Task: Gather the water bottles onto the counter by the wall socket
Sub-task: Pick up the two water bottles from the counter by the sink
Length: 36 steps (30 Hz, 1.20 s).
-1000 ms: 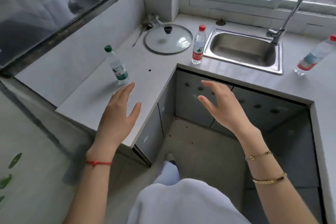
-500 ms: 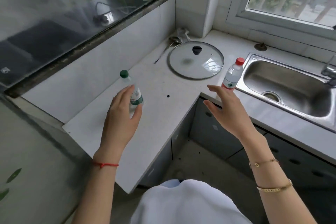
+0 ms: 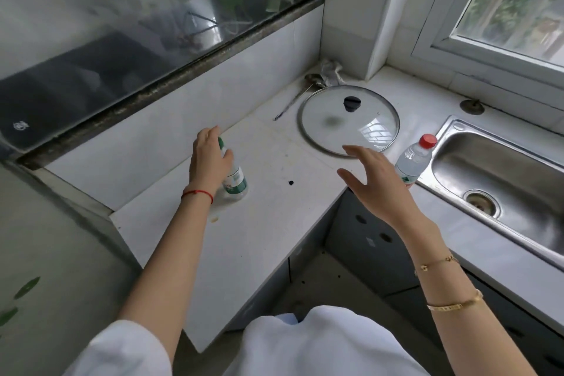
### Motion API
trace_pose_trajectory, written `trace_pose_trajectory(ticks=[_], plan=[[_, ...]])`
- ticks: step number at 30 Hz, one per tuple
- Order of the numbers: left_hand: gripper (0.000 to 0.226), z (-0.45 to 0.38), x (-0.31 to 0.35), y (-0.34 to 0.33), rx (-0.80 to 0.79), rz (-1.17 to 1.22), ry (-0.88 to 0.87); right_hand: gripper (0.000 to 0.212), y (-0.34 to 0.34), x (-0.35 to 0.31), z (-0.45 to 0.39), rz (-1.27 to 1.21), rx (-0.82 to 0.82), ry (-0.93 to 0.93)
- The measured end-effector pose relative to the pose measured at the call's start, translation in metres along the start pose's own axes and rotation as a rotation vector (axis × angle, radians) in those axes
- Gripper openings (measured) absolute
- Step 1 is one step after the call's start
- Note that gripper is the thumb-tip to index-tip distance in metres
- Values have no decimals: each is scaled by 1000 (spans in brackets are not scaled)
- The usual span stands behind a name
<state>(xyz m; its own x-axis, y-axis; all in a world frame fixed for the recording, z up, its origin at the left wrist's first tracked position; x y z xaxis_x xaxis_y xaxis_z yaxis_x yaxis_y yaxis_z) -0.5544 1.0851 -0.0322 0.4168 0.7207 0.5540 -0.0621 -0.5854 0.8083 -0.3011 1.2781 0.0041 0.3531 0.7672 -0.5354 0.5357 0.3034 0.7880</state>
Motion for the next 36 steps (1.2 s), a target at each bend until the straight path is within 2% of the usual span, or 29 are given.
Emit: trace_pose_trajectory(ticks=[4,8,14,21,26,30,36], plan=[[44,-16,-6,-15,-42,-48,71,49,-2,10,-13,6,-2,8],[32,-19,-2,-10,32,-42,85,49,-4,19,-22,16,2,7],[32,1,40,-26,20,-35,-57,47,11,42,-33,46,76,-24],[32,18,109,-40,-39,95,-175,48,49,97,-46,246,252,-96],[30,31,156,-58,-88,143,-263,53,50,144,-48,339,176,-256],[30,39,183,-73,-143,144,-310,44,41,167,-48,251,92,-354],[31,47,205,-90,-198,145,-338,32,37,176,-51,207,140,-333]])
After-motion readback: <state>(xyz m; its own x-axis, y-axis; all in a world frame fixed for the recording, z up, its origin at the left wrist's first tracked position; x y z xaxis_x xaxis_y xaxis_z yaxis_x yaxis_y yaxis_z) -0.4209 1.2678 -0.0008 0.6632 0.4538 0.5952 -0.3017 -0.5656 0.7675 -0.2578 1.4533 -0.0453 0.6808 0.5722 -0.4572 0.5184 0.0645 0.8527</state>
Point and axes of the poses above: each hand's wrist, its own z-axis away from the middle knuckle, its own y-axis out of the back of the hand, x = y × z, the point moved 7 cm from there along -z, towards the middle knuckle, and after that the axes turned 9 degrees about x, right-handed, at the moved point
